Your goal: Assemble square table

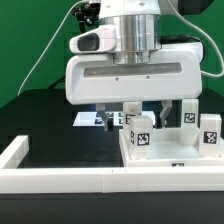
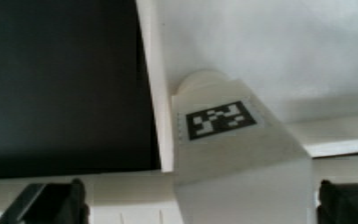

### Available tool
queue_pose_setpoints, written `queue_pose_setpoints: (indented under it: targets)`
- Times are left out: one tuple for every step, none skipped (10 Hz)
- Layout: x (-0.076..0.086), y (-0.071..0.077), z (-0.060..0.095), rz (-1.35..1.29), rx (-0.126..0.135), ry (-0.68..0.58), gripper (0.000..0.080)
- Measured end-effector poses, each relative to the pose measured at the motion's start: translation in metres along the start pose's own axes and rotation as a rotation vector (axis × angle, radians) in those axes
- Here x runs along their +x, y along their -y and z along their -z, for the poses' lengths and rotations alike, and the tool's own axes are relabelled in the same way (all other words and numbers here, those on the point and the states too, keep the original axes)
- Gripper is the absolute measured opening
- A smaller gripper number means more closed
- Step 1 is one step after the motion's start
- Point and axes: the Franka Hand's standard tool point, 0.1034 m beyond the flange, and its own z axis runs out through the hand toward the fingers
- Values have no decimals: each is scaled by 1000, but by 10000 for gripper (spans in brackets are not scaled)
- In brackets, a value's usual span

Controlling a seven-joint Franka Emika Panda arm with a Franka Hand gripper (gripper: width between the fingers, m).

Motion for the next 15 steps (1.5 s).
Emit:
queue_pose_setpoints:
  targets:
    - [0, 0, 0, 44, -3, 4, 649]
    - [0, 0, 0, 53, -2, 5, 649]
    - [0, 0, 0, 50, -3, 4, 513]
    - [0, 0, 0, 50, -3, 5, 373]
    - [0, 0, 0, 50, -3, 5, 373]
    - [0, -1, 0, 40, -3, 5, 291]
    - [0, -1, 0, 8, -3, 5, 291]
    - [0, -1, 0, 9, -3, 5, 291]
    - [0, -1, 0, -31, -3, 4, 291]
    - [0, -1, 0, -172, -1, 2, 291]
    - [1, -2, 0, -267, -1, -3, 291]
    - [2, -2, 0, -337, -3, -9, 291]
    - [2, -4, 0, -449, -4, -10, 292]
    - [2, -9, 0, -567, -7, -13, 298]
    - [1, -11, 0, -628, -12, -11, 298]
